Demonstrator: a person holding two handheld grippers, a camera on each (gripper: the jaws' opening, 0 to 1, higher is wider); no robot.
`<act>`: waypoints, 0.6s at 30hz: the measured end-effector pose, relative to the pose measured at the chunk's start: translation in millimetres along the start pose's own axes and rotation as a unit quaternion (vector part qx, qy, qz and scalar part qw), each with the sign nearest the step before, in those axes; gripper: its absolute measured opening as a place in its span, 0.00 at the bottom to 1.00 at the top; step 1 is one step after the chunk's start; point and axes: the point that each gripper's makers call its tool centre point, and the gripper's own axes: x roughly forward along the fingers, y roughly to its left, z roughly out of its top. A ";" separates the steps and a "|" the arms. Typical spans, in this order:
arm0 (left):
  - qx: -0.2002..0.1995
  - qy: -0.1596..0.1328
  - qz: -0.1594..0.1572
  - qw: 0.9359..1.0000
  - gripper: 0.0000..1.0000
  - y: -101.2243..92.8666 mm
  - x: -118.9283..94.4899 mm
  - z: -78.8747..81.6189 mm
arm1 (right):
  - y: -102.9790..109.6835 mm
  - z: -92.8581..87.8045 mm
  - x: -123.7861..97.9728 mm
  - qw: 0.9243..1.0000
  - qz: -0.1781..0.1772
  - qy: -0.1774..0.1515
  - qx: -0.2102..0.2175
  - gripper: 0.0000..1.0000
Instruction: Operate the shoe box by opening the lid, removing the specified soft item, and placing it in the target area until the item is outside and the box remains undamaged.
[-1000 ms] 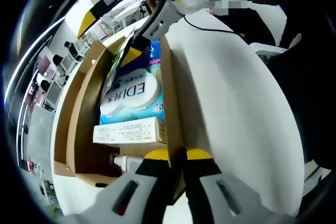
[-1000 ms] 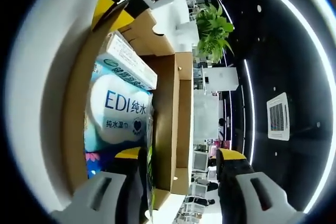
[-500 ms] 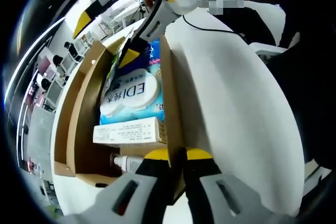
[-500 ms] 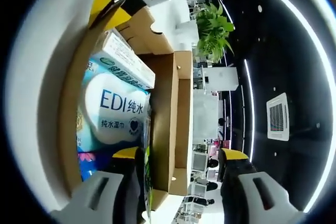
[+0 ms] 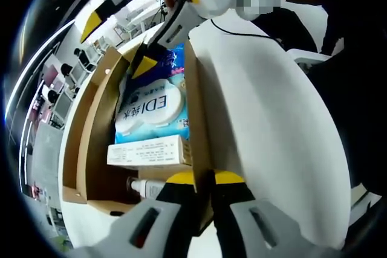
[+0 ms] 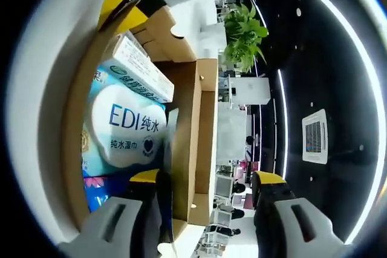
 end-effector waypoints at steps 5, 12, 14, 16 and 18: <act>-0.001 -0.001 0.000 1.000 0.07 0.0 0.1 0.1 | 3.7 -0.9 1.6 1.000 0.002 -0.001 0.003 0.60; 0.000 0.000 0.000 1.000 0.07 -0.3 0.2 0.3 | 6.0 -2.0 6.6 1.000 0.004 0.001 0.004 0.58; 0.000 0.000 0.000 1.000 0.07 -0.7 0.3 0.4 | 6.1 -2.3 7.9 1.000 0.004 0.001 0.005 0.58; 0.000 0.000 0.000 1.000 0.07 -0.5 0.4 0.4 | 6.7 -3.2 10.4 1.000 0.008 0.002 0.008 0.57; 0.000 0.000 0.001 1.000 0.07 -0.5 0.6 0.5 | 12.7 -5.1 14.7 1.000 0.020 0.006 0.012 0.57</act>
